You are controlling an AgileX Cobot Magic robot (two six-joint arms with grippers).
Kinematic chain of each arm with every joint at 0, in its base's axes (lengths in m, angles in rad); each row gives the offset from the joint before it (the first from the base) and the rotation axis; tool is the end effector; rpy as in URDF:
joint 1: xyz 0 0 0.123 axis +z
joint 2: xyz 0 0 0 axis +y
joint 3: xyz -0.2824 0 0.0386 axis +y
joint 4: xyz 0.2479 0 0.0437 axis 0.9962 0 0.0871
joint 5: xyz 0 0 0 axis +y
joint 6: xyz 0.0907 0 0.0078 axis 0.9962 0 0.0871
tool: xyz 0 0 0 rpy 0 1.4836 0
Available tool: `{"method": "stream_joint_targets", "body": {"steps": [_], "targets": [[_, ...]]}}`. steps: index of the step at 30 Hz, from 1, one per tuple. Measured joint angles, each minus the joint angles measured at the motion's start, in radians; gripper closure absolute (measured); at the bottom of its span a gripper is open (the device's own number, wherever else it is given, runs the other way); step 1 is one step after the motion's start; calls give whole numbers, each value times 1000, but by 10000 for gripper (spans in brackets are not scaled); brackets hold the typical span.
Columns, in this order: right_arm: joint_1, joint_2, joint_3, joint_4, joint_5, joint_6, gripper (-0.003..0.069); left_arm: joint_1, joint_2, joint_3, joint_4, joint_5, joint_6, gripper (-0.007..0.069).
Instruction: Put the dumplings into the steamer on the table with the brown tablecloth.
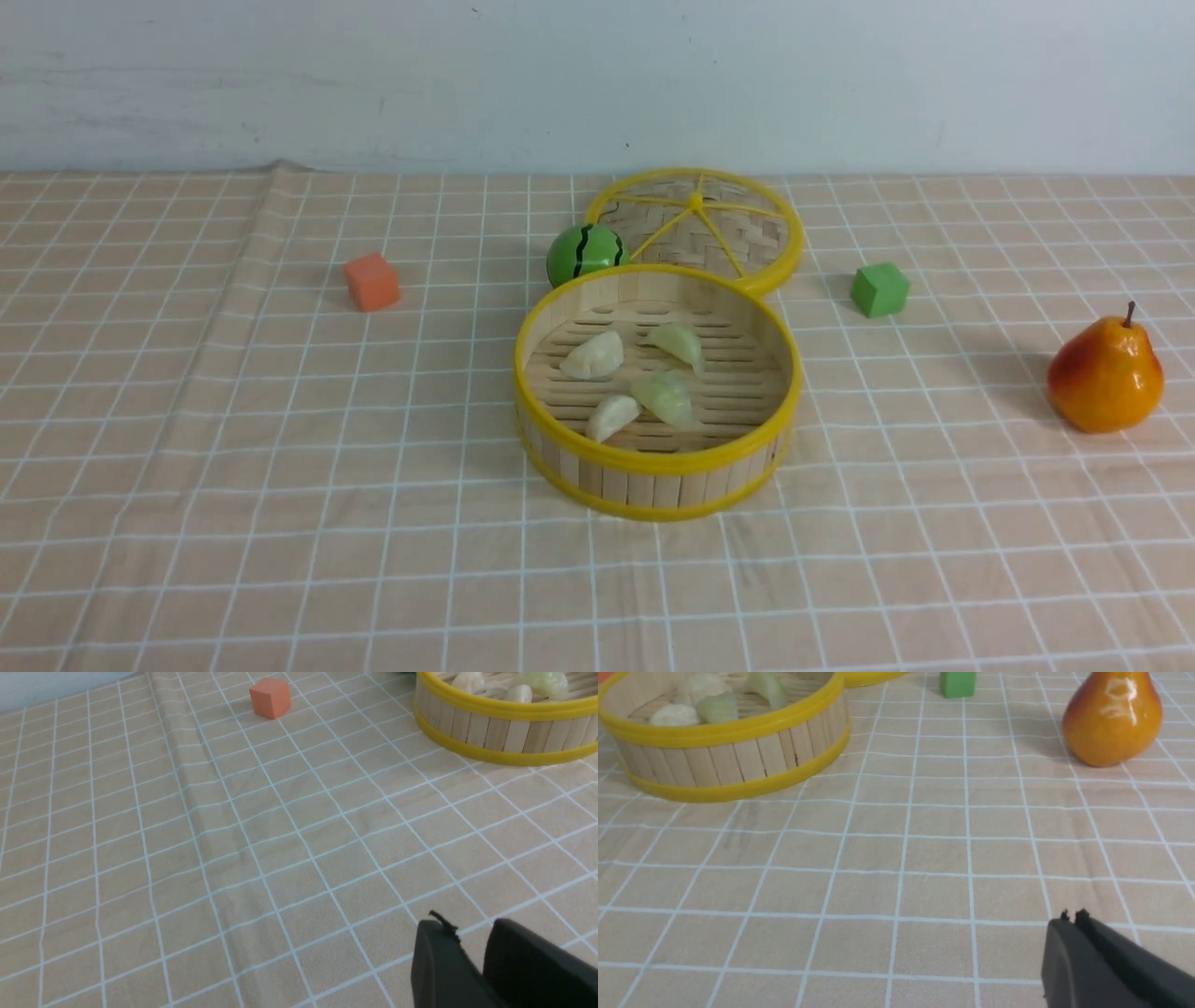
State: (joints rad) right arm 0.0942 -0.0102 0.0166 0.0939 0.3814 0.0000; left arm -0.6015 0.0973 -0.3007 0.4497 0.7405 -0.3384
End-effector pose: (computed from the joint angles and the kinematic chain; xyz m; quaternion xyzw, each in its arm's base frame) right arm 0.0518 0.0081 0.1739 -0.0132 0.8044 0.0678 0.5901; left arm 0.0455 0.0012 0.2479 0.1672 0.8108 -0.0431 0.5593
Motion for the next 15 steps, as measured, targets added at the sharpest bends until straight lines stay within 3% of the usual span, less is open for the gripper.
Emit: {"method": "stream_joint_targets", "body": {"steps": [15], "targets": [[-2, 0, -1, 6, 6, 20, 676, 0, 0, 0, 0, 0, 0, 470]]}}
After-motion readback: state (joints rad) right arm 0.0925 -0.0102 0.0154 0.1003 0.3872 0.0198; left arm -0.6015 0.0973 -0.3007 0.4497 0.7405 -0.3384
